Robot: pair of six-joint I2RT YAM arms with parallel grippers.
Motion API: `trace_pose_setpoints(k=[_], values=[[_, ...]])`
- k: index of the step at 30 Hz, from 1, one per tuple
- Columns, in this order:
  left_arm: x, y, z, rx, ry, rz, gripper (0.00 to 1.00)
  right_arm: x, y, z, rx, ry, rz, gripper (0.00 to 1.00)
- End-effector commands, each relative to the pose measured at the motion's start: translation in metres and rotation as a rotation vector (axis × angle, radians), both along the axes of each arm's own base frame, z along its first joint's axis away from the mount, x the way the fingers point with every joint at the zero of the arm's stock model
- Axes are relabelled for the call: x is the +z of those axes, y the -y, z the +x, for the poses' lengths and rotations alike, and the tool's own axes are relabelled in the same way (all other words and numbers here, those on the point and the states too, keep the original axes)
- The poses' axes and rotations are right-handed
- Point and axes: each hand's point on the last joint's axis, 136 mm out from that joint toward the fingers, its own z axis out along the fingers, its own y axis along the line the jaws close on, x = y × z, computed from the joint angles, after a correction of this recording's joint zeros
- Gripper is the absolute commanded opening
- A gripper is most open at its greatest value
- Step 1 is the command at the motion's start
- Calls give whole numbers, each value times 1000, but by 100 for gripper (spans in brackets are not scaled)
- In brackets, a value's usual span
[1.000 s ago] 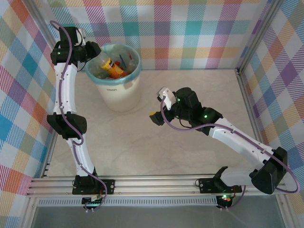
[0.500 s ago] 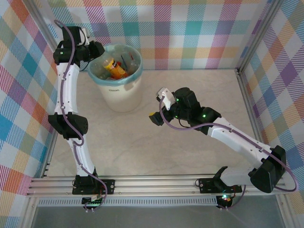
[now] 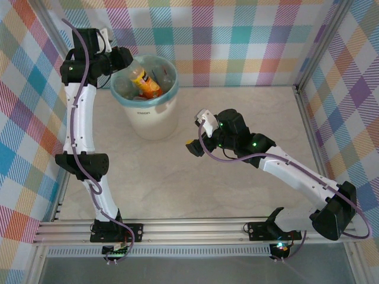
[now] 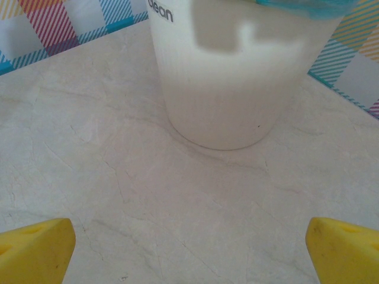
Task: Put the plastic bottles in the bin
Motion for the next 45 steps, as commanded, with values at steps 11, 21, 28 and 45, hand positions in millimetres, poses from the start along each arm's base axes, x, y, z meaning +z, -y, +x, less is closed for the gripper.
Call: trace_pose_setpoints(k=[11,21,28,45], values=[[-39,30,-11,-173,-140,-30,0,-3,-2,1,1,-16,-12,100],[-55,25,11,-122,-157,-30,55,-7,-3,1,4,-34,-20,100],[-17,9,16,-18,-31,-13,83,-4,-5,2,7,-31,-10,100],[3,-1,16,46,33,5,77,-8,-7,6,0,-33,-17,100]])
